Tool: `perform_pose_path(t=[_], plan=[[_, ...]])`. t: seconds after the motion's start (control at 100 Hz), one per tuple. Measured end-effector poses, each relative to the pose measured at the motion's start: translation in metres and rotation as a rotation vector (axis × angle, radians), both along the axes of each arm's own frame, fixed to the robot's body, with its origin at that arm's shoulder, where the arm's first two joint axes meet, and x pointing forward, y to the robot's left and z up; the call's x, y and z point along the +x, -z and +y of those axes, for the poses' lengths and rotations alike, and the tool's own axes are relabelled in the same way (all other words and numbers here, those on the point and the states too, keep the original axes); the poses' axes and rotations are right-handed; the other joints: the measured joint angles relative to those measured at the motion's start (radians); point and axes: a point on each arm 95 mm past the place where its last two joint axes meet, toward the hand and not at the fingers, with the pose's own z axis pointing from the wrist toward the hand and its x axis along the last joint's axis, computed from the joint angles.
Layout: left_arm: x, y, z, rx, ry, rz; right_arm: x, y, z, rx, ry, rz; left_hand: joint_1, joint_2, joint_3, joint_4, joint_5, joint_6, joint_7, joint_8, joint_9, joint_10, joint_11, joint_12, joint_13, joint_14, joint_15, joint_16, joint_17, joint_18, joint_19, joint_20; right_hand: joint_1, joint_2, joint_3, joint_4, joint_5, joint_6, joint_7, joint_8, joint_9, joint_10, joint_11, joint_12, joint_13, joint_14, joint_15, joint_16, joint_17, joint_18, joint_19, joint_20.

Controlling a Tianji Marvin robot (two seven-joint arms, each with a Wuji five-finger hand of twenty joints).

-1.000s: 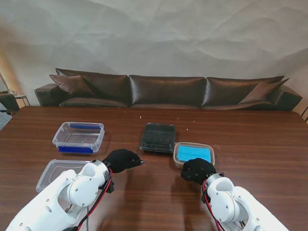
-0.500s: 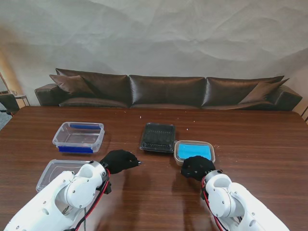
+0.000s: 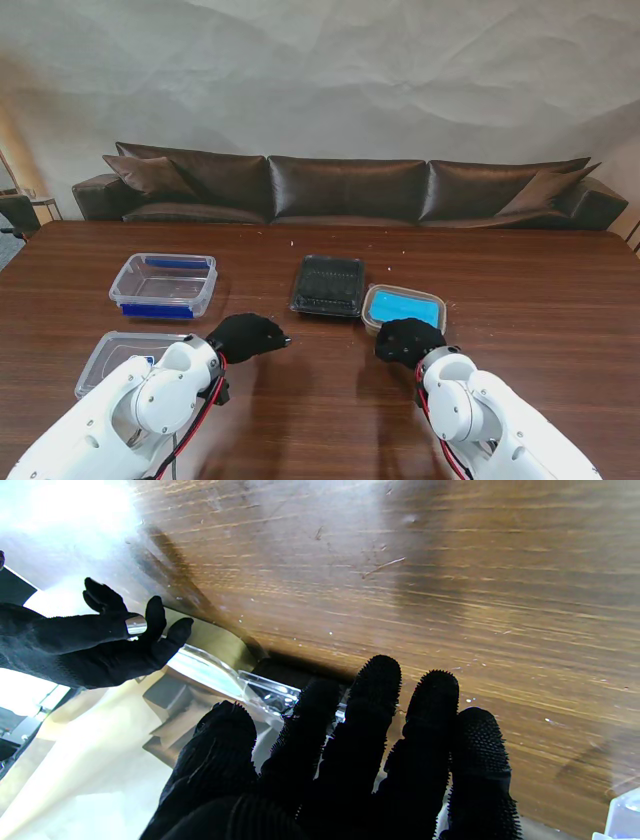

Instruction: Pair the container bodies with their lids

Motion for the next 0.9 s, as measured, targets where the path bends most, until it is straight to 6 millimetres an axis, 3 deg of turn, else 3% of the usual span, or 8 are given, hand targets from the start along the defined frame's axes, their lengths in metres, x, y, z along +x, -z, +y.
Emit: perform_pose_path(t=[0.39, 0.58, 0.9], plan=[[-0.004, 0.001, 0.001, 0.008, -0.003, 0.015, 0.012, 0.0, -0.005, -0.027, 0.036, -0.001, 0.0, 0.0, 0.0, 0.0, 0.0, 0.0, 0.0, 0.001, 0.0, 0.0, 0.0, -0.001, 0.0, 0.0, -0.003, 0.0, -0.001, 0.0, 0.0, 0.0, -0.001, 0.01, -0.002, 0.0, 0.0, 0.001, 0.031, -0.012, 0.0, 0.0, 0.0, -0.007, -0.005, 0.0, 0.0, 0.0, 0.0, 0.0, 0.0, 0.001], [-0.005, 0.001, 0.002, 0.012, -0.004, 0.015, 0.01, -0.017, -0.015, -0.07, 0.04, 0.005, 0.0, 0.0, 0.0, 0.0, 0.0, 0.0, 0.0, 0.002, 0.0, 0.0, 0.0, -0.001, 0.0, 0.0, -0.005, 0.0, -0.001, 0.0, -0.001, 0.0, -0.002, 0.01, -0.018, 0.0, 0.0, 0.001, 0.034, -0.013, 0.0, 0.0, 0.001, -0.008, -0.005, 0.0, 0.0, 0.0, 0.0, 0.0, 0.0, 0.001], [-0.006, 0.001, 0.003, 0.014, -0.014, 0.02, 0.02, -0.02, -0.022, -0.097, 0.044, -0.001, 0.0, 0.0, 0.0, 0.0, 0.0, 0.0, 0.0, 0.002, 0.0, 0.0, 0.0, -0.001, 0.0, 0.0, -0.01, 0.0, -0.002, 0.0, -0.002, -0.001, -0.002, 0.01, -0.022, 0.0, 0.0, 0.001, 0.039, -0.021, -0.012, 0.0, 0.002, -0.016, -0.006, 0.0, 0.0, 0.0, 0.0, 0.0, 0.0, 0.001]])
